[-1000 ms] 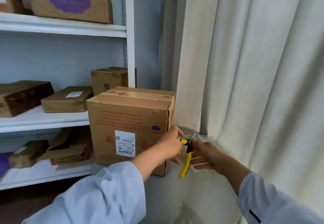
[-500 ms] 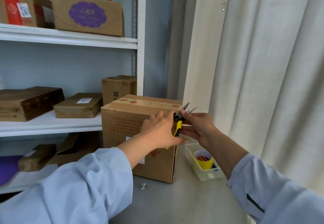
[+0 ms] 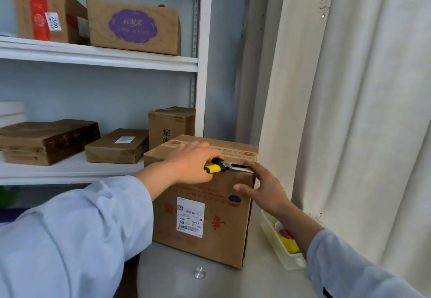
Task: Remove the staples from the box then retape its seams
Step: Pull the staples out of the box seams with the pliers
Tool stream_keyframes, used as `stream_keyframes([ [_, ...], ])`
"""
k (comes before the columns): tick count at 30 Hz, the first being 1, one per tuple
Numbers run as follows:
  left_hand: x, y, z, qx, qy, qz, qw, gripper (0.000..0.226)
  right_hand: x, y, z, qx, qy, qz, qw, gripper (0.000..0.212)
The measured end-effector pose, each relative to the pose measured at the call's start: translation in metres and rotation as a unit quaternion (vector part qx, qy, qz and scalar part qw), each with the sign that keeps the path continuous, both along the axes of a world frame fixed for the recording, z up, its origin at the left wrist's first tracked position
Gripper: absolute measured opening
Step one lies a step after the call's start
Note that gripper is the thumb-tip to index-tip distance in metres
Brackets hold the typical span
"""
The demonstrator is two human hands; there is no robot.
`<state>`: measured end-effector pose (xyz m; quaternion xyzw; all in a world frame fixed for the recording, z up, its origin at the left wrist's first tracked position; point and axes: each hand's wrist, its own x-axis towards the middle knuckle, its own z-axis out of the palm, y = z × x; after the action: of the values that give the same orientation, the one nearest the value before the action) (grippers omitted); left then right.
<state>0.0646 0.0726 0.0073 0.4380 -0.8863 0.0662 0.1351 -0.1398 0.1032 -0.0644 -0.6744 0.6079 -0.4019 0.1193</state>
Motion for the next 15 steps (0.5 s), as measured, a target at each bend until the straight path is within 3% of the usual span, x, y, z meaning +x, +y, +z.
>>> stream_keyframes([
  [4,-0.003,-0.018,-0.006,0.010,-0.014,-0.020,1.000,0.053,-0.010,-0.006,-0.003,-0.018,-0.001,-0.009,1.000,0.063],
  [10,-0.003,-0.023,-0.006,0.032,0.010,-0.044,0.998,0.054,-0.026,0.005,-0.008,-0.002,-0.114,0.037,0.993,0.064],
  [15,-0.011,-0.025,-0.007,0.042,-0.023,-0.056,0.997,0.060,-0.023,0.010,-0.007,0.002,-0.110,0.023,0.994,0.065],
])
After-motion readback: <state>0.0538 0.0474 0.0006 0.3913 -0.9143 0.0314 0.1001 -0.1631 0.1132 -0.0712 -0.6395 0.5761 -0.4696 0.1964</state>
